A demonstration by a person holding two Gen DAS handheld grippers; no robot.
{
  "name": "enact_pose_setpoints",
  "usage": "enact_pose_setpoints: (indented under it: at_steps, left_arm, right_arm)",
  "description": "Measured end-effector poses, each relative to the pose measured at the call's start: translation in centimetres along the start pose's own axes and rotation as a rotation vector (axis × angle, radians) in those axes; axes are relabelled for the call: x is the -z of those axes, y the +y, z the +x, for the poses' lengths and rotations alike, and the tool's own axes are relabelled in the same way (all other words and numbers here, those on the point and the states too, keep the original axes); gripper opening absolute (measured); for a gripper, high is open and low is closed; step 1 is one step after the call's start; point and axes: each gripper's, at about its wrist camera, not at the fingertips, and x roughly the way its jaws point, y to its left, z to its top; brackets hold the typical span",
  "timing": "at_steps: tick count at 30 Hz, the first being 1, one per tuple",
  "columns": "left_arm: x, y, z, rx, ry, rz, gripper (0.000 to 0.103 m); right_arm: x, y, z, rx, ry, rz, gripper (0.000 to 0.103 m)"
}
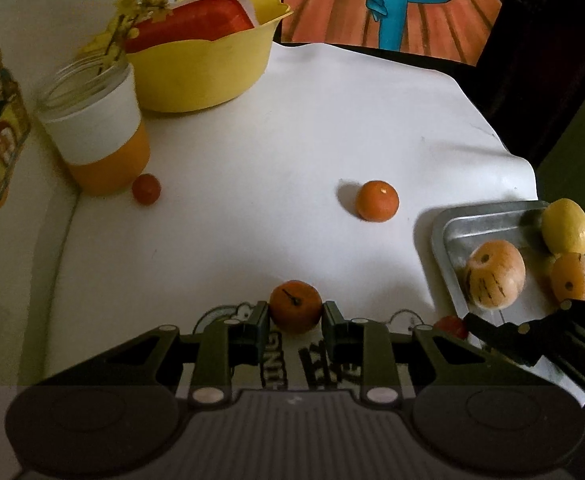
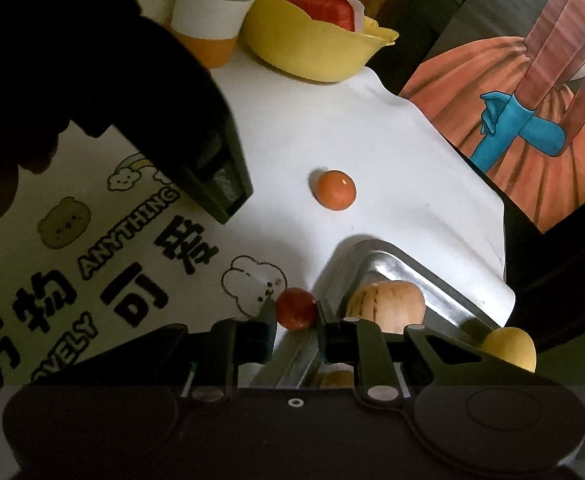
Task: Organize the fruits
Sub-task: 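Carry the tangerine with the left tool while the right tool carries the tomato to the tray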
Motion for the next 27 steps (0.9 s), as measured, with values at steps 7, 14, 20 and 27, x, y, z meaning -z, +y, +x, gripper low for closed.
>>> enact_pose_setpoints:
  at_steps: [7, 14, 20, 27]
  left_arm:
    - [1.8, -0.5, -1.7, -0.018, 0.007, -0.023, 0.031]
    - [3.9, -2.1, -3.2, -0.014, 0.025, -0.015, 0.031]
    - [5.4, -4.5, -4.4, 0.01, 0.032, 0.01, 0.031]
    - [6.4, -8.2, -5.0, 0.053, 0.052, 0.06, 0.031]
  right_arm:
    - [1.5, -0.8, -2.7, -0.002, -0.027, 0.033, 0.022]
    - [4.0, -1.7, -5.2, 0.007, -0.024, 0.071, 0.022]
    - [6.5, -2.8, -7.0, 0.023, -0.011, 0.102, 0.022]
    - [9.8, -4.5, -7.5, 0.044, 0.044, 0.144, 0.022]
